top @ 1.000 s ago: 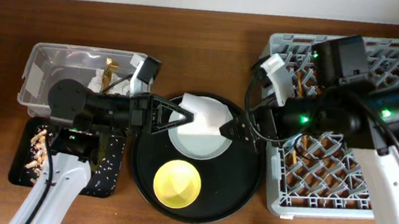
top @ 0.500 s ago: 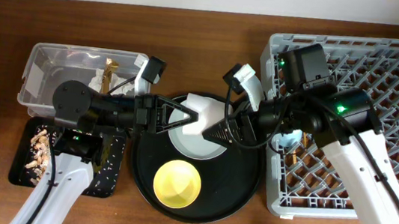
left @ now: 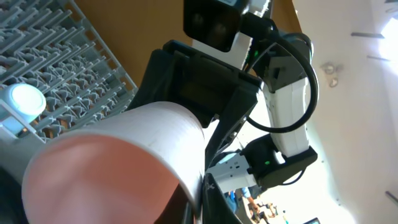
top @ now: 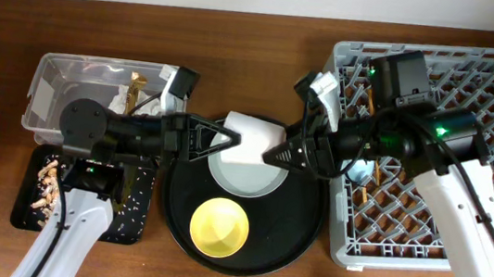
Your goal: Sort waste into correct bins and load items into the dishwasher rack
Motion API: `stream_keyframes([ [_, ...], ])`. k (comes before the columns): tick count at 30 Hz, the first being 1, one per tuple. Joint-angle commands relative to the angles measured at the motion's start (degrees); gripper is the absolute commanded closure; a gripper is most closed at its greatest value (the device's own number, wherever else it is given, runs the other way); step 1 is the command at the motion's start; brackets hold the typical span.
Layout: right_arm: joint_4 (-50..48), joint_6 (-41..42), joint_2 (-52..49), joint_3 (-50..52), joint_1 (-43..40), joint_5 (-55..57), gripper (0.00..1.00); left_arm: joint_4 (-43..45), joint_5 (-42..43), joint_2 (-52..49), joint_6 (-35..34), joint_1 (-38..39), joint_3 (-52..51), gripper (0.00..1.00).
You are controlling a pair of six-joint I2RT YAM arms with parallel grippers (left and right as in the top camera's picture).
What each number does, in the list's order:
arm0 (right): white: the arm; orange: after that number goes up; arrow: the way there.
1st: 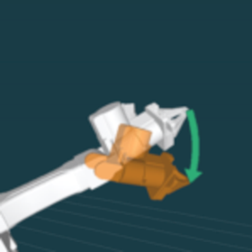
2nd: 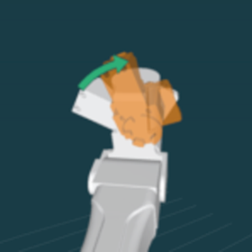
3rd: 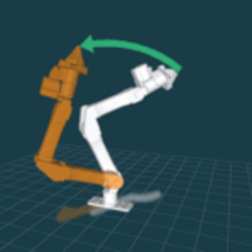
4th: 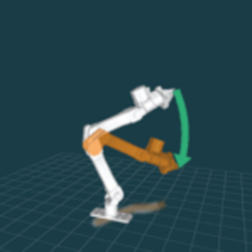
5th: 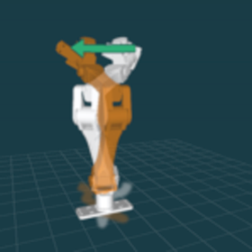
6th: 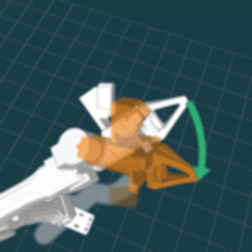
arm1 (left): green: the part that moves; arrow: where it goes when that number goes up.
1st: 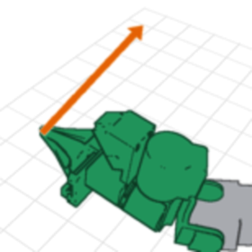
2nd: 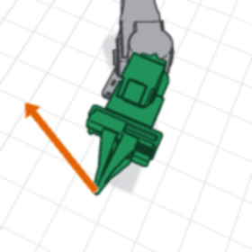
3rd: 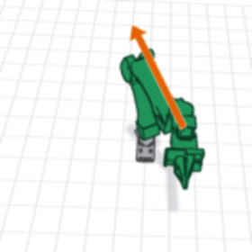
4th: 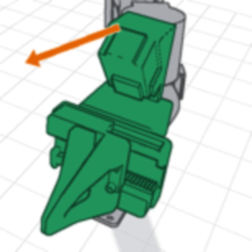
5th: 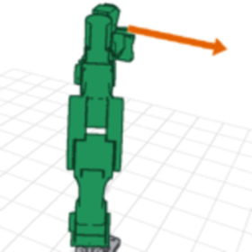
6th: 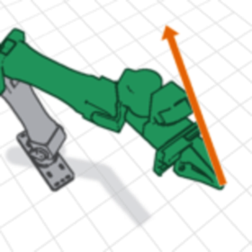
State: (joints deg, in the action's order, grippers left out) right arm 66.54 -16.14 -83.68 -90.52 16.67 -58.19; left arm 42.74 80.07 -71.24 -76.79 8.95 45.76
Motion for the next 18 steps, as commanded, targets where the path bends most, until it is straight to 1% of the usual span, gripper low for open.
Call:
stream_keyframes([
  [1, -1.42, 0.46, 0.33, -0.44, 0.59, 1.20, 0.46, 0.15, 1.14, 0.61, -0.28, 1.49, 0.92, 0.75],
  [2, -1.49, 0.46, 0.33, -0.44, 0.55, 1.64, 0.45, 0.17, 1.09, 0.61, -0.09, 1.49, 0.92, 0.61],
  [3, -1.49, 0.48, 0.33, -0.44, 0.55, 3.50, 0.46, 0.15, 0.94, 0.61, 1.66, 1.14, 0.92, 0.46],
  [4, -1.36, 0.52, 0.33, -0.44, 0.50, 5.97, 0.46, 0.17, 0.94, 0.61, 3.13, -0.72, 0.92, 0.37],
  [5, -1.09, 0.55, 0.33, -0.44, 0.50, 8.17, 0.46, 0.15, 0.94, 0.61, 3.13, -2.95, 0.92, 0.28],
  [6, -0.81, 3.04, 0.35, -0.44, 0.09, 12.87, 0.46, 0.13, 1.03, 0.61, 3.13, -6.91, 0.92, 0.23],
  [7, -0.79, 5.22, 0.35, -0.44, -0.61, 16.22, 0.46, 0.13, 1.25, 0.61, 3.13, -9.25, 0.92, 0.20],
  [8, -0.76, 9.97, 0.35, -0.44, -2.97, 23.30, 0.46, 0.13, 1.79, 0.61, 3.13, -11.45, 0.92, 0.19],
  [11, -0.17, 17.22, 0.31, -0.44, -9.88, 34.91, 0.46, 0.09, 3.15, 0.61, 4.46, -11.96, 0.90, 0.19],
  [13, -0.70, 17.33, -0.11, -0.42, -12.31, 41.75, 0.47, 0.09, 3.34, 0.61, 4.70, -11.96, 0.85, 0.19],
  [15, -1.97, 20.11, -2.51, -0.39, -12.68, 54.07, 0.47, -0.17, 3.56, 0.61, 6.16, -11.93, 0.79, 0.19],
  [18, -7.50, 20.06, -9.07, -0.39, -12.68, 60.43, 0.46, -0.33, 5.16, 0.61, 6.40, -11.93, 0.79, 0.18],
])
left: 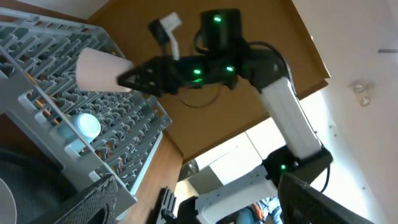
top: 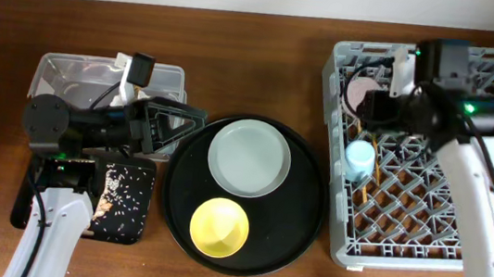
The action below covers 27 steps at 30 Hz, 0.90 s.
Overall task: Sort waste into correct bins and load items into the dishwasher rack
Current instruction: 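Place the pink cup in the rack with the right gripper, then grasp the yellow bowl with the right gripper and place it in the rack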
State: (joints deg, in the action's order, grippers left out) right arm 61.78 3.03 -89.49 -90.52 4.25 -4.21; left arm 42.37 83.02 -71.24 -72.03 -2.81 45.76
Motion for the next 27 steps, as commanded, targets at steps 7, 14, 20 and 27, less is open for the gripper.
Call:
stream_keyframes([
  [7, -6.32, 0.92, -11.08, -0.37, -0.26, 7.91, 0.46, 0.04, 2.95, 0.61, 3.15, -0.20, 0.13, 0.13],
  [14, -4.79, 0.85, -11.82, -1.07, -0.24, 6.23, 0.18, 0.07, 2.95, 0.61, 3.13, -0.20, 0.13, 0.07],
  [20, 15.65, -10.08, -0.11, -6.99, 10.75, -27.54, 0.18, 0.09, -1.29, 2.73, 1.73, -9.55, 0.13, 0.01],
  [27, 3.19, -9.66, -4.48, 2.25, 49.68, -26.53, 0.16, 0.07, 3.26, 6.45, -2.29, -37.11, 0.13, 0.01],
])
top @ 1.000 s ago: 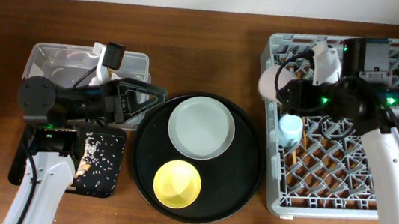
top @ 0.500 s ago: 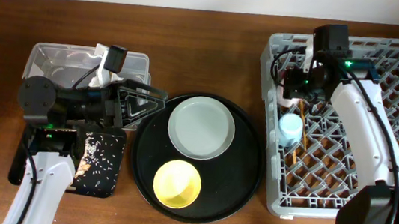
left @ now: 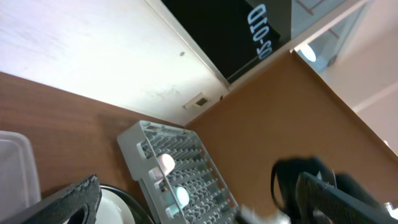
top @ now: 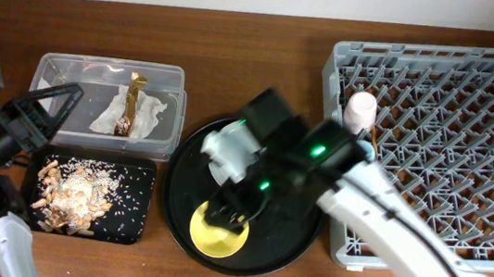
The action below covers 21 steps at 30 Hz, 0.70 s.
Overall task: Sort waste into correct bins and load items into the dishwasher rack
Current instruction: 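Grasp the yellow bowl with the right gripper and place it in the rack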
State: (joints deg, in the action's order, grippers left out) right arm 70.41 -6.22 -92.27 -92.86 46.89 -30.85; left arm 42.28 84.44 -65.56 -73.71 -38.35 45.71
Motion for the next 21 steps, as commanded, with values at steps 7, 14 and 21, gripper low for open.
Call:
stream_keyframes([
  [7, -31.65, 8.70, -10.32, 23.32, 19.43, 18.62, 0.23, 0.15, 1.79, 0.76, -0.61, -1.57, 0.17, 0.01],
  [14, -31.80, 11.69, -10.60, 23.37, 19.37, 27.06, 0.30, 0.15, 1.79, 0.76, -0.61, -1.57, 0.17, 0.01],
  [21, -34.69, 11.65, -13.29, 25.38, 19.30, 32.52, 0.65, 0.15, 1.79, 0.76, -0.61, -1.57, 0.20, 0.01],
])
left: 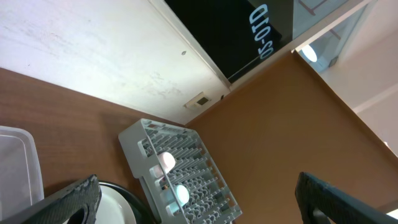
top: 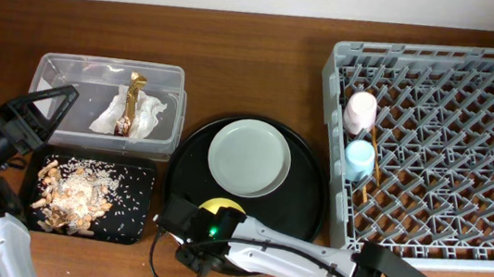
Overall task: Sort waste into correct bins and load items into the dishwasher rack
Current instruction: 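Grasp the yellow bowl with the right gripper and place it in the rack, then grasp the white plate with the right gripper and stand it in the rack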
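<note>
A pink cup and a blue cup lie in the grey dishwasher rack along its left side. On the round black tray rests a pale plate. Only a sliver of the yellow bowl shows, at the tray's front, under my right gripper, whose jaws are hidden. My left gripper hangs open at the far left, holding nothing. In the left wrist view its fingers stand wide apart, with the rack and pink cup far off.
A clear bin with a crumpled napkin and wrapper stands at the back left. In front of it is a black tray of food scraps. My right arm stretches along the table's front edge.
My right arm was raised over the black tray and now lies low along the front edge, its end still at the yellow bowl. The left gripper has stayed open at the far left.
Both grippers met over the plate with the pink cup between them. Then my right gripper held the cup over the rack and the left stood open beside the clear bin. Later the cup lay in the rack beside the blue one, and my right gripper was at the yellow bowl.
</note>
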Motion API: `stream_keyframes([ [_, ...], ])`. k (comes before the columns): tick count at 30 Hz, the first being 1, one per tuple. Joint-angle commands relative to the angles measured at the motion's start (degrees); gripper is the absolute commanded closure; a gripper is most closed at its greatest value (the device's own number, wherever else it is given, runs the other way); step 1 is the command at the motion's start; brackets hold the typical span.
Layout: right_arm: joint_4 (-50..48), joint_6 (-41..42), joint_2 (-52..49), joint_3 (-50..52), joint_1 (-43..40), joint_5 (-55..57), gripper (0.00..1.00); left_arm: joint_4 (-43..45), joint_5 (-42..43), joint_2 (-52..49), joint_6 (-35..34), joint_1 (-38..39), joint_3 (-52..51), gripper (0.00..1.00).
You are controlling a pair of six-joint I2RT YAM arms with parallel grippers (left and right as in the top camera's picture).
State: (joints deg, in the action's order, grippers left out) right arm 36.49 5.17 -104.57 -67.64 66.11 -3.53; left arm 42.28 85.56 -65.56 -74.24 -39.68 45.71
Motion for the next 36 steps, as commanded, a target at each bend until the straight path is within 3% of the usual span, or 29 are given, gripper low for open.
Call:
stream_keyframes([
  [1, -1.07, 0.26, -1.49, 0.15, 0.02, 6.21, 0.71, 0.15, 0.68, 0.76, -0.09, -0.24, 0.17, 0.01],
  [2, -1.42, 0.31, -1.90, 0.15, -0.13, 6.12, 0.78, 0.15, 0.68, 0.76, -0.09, -0.24, 0.17, 0.01],
  [5, -1.20, 0.28, -1.90, 0.15, -0.11, 6.10, 0.80, 0.15, 0.68, 0.76, -0.09, -0.24, 0.17, 0.01],
  [6, -1.07, 0.28, -1.88, 0.13, -0.13, 5.90, 0.96, 0.15, 0.68, 0.76, -0.09, -0.24, 0.17, 0.01],
  [8, 0.79, 0.26, -1.07, -1.40, -0.13, 5.68, 0.96, 0.15, 0.68, 0.76, -0.09, -0.24, 0.17, 0.01],
  [11, 6.73, 0.28, 6.12, -11.41, -0.48, 0.07, 0.96, 0.15, 0.68, 0.76, -0.09, -0.24, 0.17, 0.01],
  [13, 15.54, 0.22, 13.31, -19.47, -4.04, -0.11, 0.96, 0.15, 0.68, 0.76, -0.09, -0.24, 0.17, 0.01],
  [16, 27.74, -2.38, 25.86, -23.23, -20.87, -2.89, 0.96, 0.15, 0.68, 0.76, -0.09, -0.24, 0.17, 0.01],
  [19, 30.53, -13.66, 31.87, -23.23, -53.07, -23.71, 0.96, 0.15, 0.68, 0.76, -0.09, -0.24, 0.17, 0.01],
  [20, 30.64, -19.15, 29.75, -23.21, -66.82, -36.79, 0.96, 0.15, 0.68, 0.76, -0.09, -0.24, 0.17, 0.01],
  [23, 30.60, -29.81, 19.43, -23.19, -85.37, -60.72, 0.96, 0.15, 0.68, 0.76, -0.09, -0.24, 0.17, 0.01],
  [24, 30.12, -35.85, 10.95, -23.19, -90.62, -72.35, 0.96, 0.15, 0.68, 0.76, -0.09, -0.24, 0.17, 0.01],
  [28, 19.80, -36.65, -6.14, -23.19, -93.53, -83.62, 0.96, 0.15, 0.68, 0.76, -0.09, -0.24, 0.17, 0.01],
  [31, 8.63, -31.06, -16.65, -23.19, -93.61, -85.42, 0.96, 0.15, 0.68, 0.76, -0.09, -0.24, 0.17, 0.01],
  [33, 8.74, -30.99, -18.27, -23.12, -95.27, -84.43, 0.88, 0.15, 0.68, 0.76, -0.09, -0.24, 0.20, 0.01],
  [35, 10.36, -31.01, -18.27, -23.12, -98.18, -84.06, 0.71, 0.15, 0.68, 0.76, -0.09, -0.24, 0.17, 0.01],
  [36, 11.93, -30.99, -18.27, -23.12, -100.48, -83.67, 0.38, 0.15, 0.68, 0.76, -0.09, -0.24, 0.17, 0.01],
])
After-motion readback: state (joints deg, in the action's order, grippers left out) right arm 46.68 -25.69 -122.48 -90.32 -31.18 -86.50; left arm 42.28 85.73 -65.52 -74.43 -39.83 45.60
